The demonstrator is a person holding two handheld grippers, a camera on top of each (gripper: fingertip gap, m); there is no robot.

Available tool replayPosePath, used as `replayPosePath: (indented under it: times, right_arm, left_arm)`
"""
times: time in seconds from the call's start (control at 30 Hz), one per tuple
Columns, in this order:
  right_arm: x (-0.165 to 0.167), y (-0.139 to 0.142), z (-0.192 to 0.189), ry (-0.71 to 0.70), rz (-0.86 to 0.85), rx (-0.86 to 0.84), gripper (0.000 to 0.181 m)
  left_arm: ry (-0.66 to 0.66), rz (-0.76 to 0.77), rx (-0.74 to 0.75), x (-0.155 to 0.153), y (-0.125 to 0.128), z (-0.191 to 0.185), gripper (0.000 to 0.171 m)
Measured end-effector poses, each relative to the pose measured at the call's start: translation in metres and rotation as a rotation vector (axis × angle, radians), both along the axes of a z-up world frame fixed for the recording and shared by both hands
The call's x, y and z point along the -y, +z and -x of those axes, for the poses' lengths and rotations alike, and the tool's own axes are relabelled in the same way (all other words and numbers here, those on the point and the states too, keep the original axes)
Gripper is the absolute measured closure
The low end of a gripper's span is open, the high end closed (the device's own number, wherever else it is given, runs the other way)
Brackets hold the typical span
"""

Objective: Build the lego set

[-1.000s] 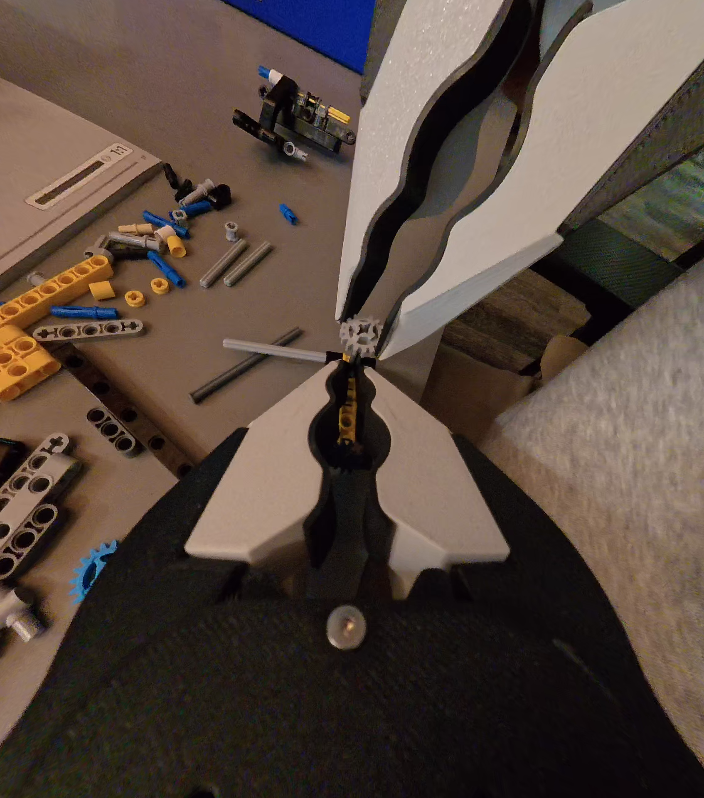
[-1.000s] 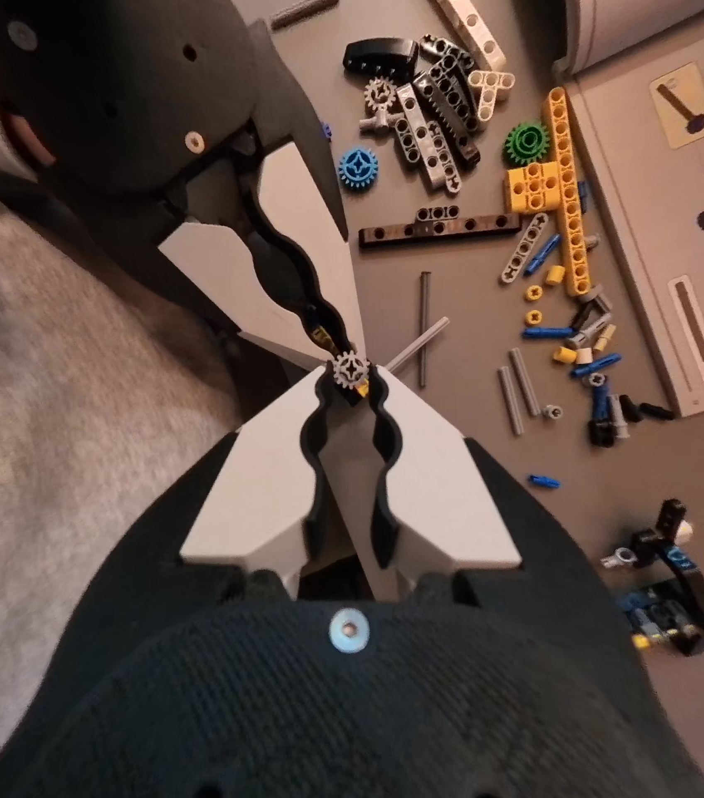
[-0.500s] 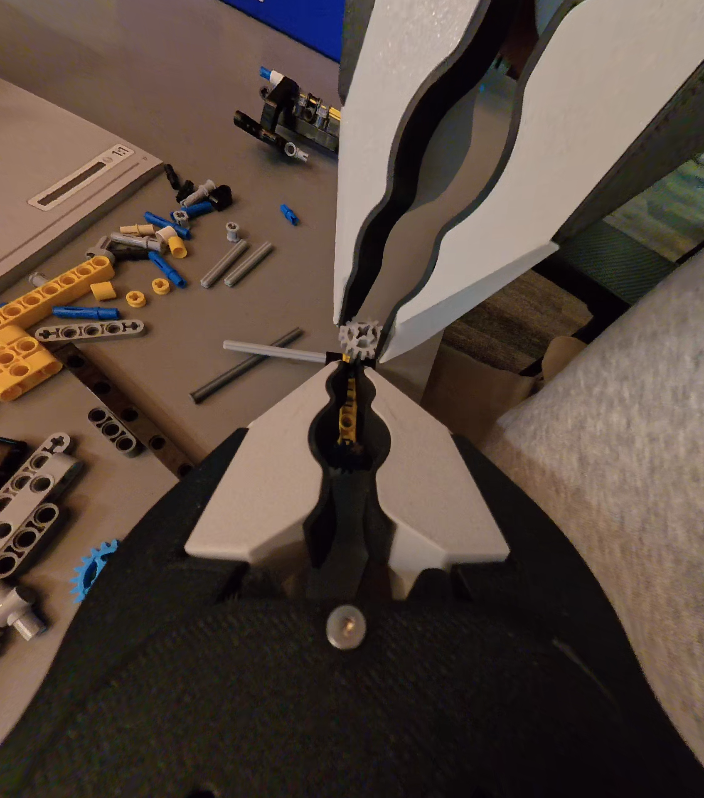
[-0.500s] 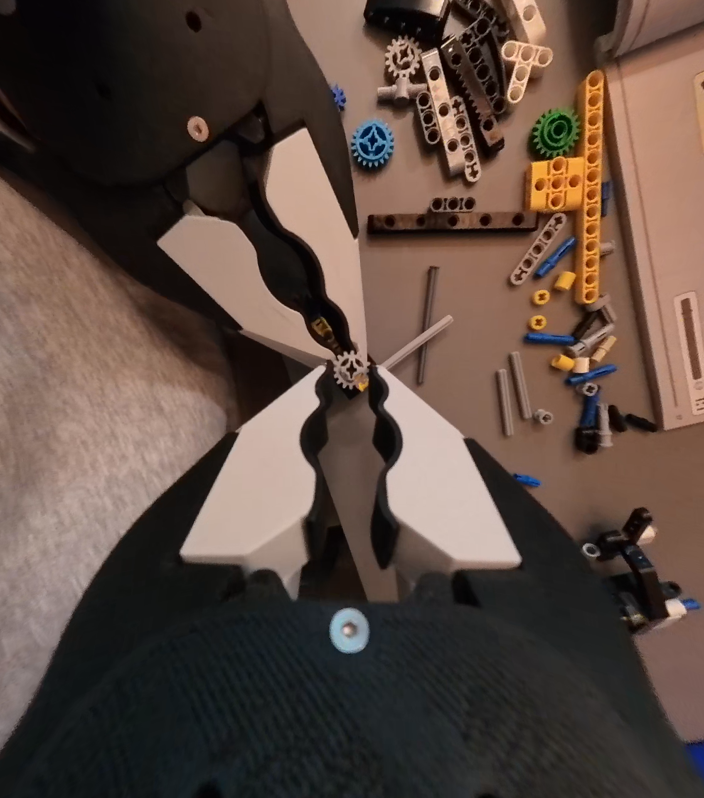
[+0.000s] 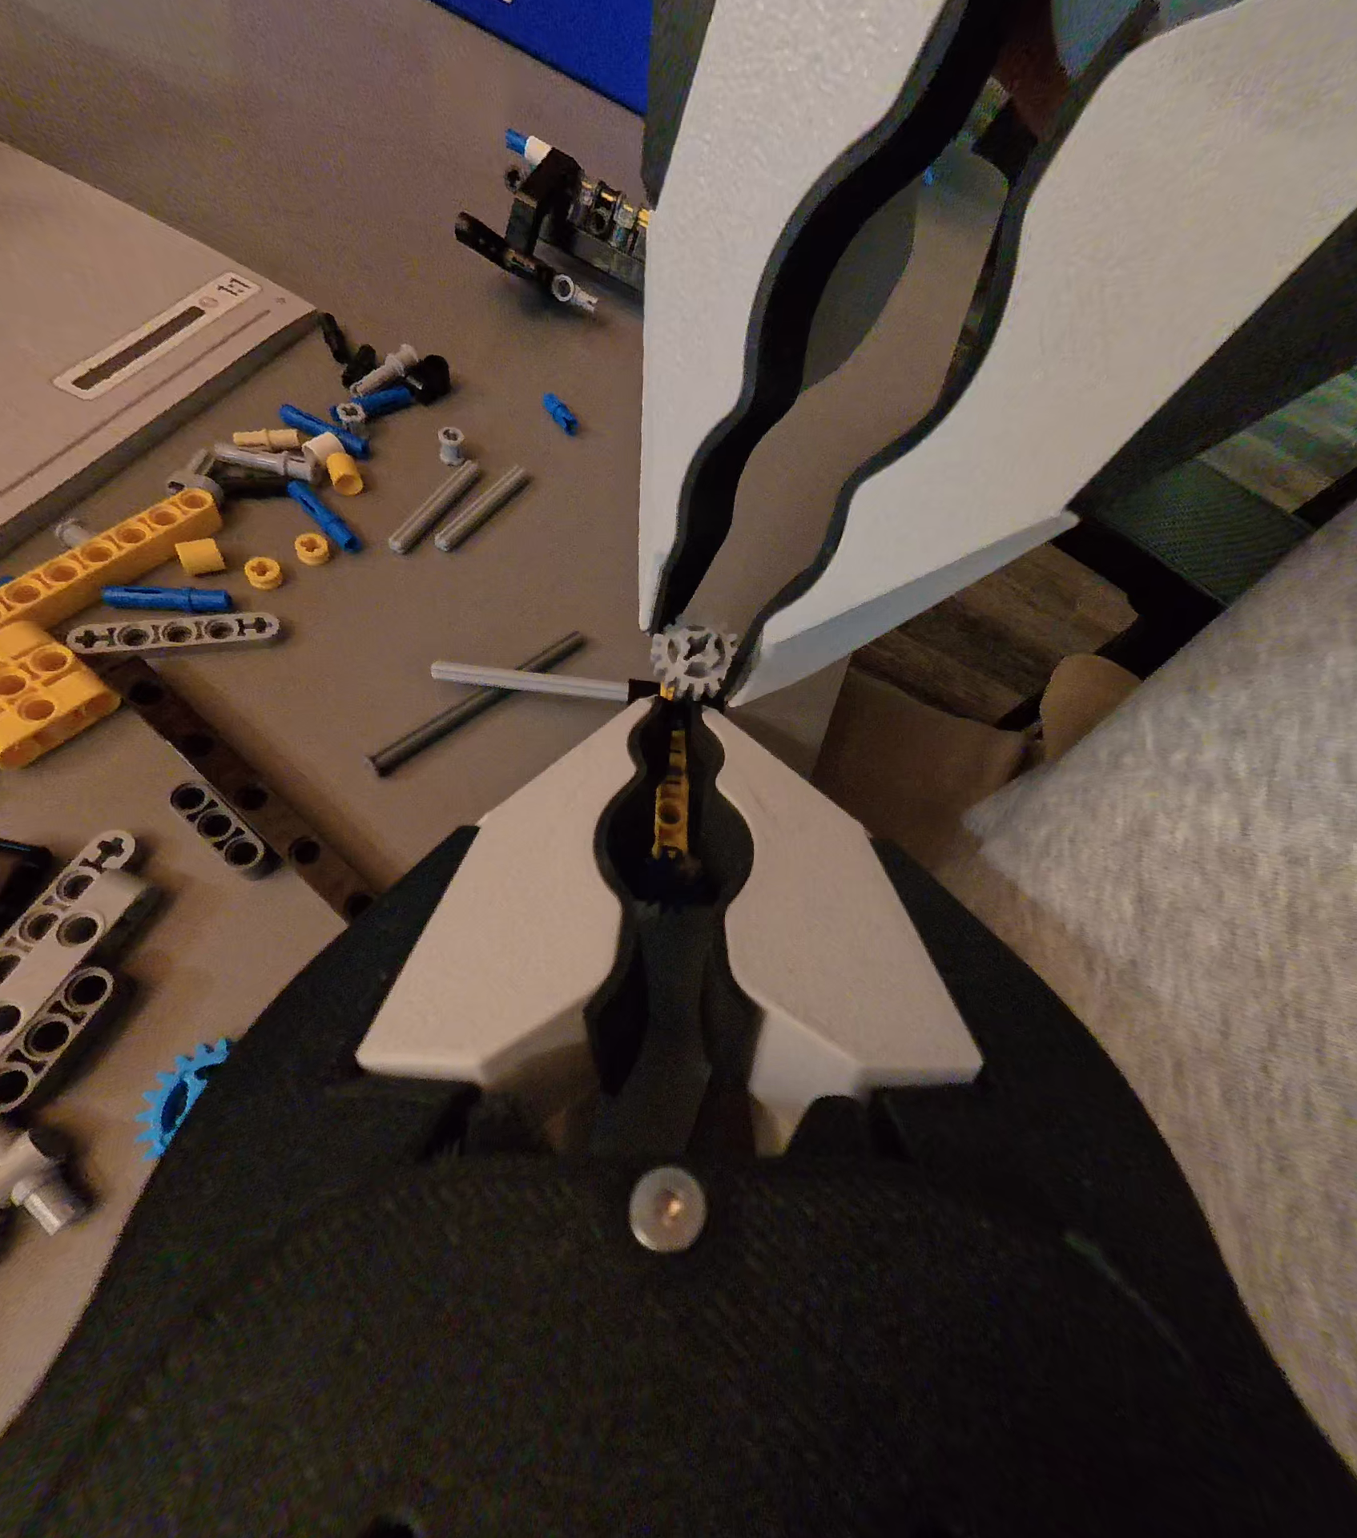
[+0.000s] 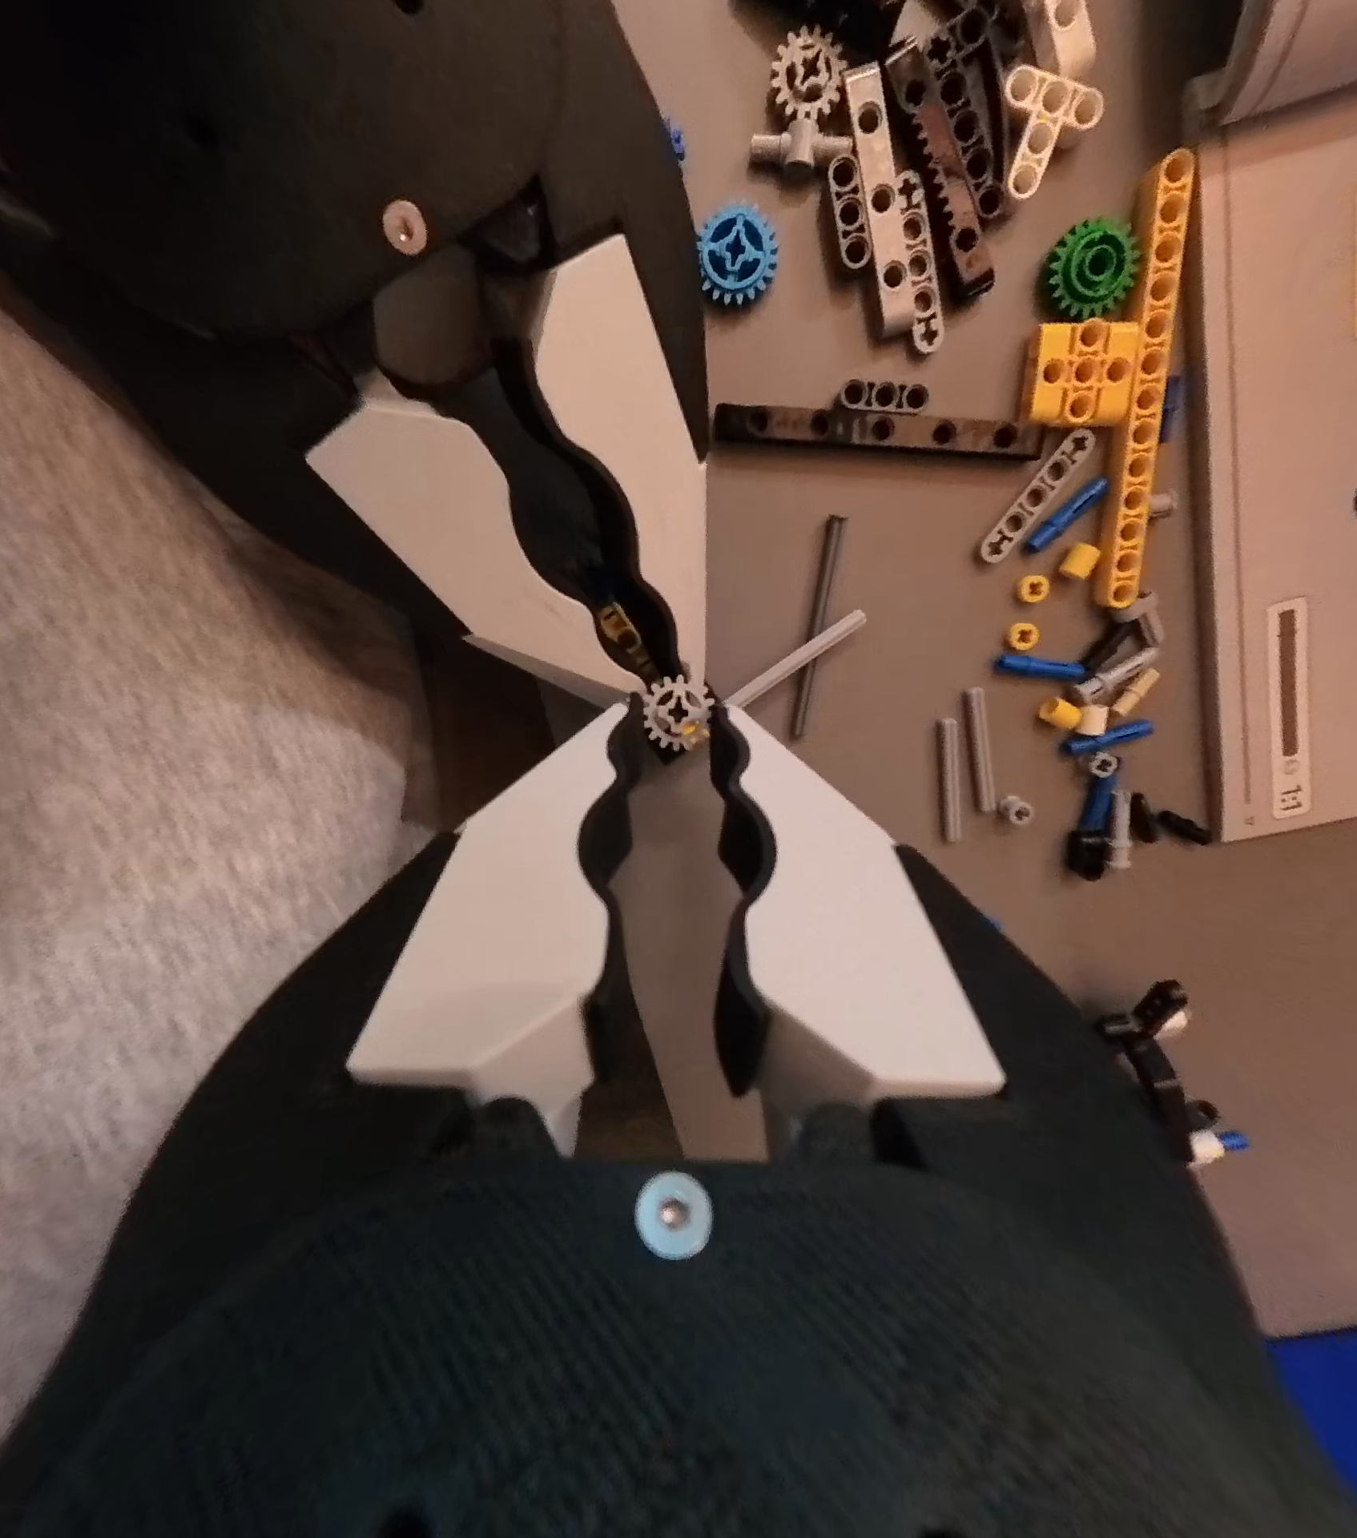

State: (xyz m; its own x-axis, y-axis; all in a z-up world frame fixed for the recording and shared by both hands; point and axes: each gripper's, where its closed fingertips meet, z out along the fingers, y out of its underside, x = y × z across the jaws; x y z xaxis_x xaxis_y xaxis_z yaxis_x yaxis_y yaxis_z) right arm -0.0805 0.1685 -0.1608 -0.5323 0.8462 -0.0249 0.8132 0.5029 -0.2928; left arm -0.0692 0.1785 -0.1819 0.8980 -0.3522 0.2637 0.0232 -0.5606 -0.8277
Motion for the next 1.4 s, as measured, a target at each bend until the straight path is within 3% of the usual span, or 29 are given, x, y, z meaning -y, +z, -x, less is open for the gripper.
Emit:
replayPosePath:
  times: [0.87, 1.4]
  right_arm:
    - [0.0006, -0.0009, 0.0006, 0.038, -0.051, 0.014, 0.166]
    - [-0.0026, 0.0017, 0.0008, -0.049, 0.077, -0.098, 0.166]
  left_arm:
    - [0.002, -0.002, -0.002, -0.0001, 0.0000, 0.0003, 0.170]
    - [0.000, 0.010, 0.018, -0.0003, 0.0006, -0.0015, 0.169]
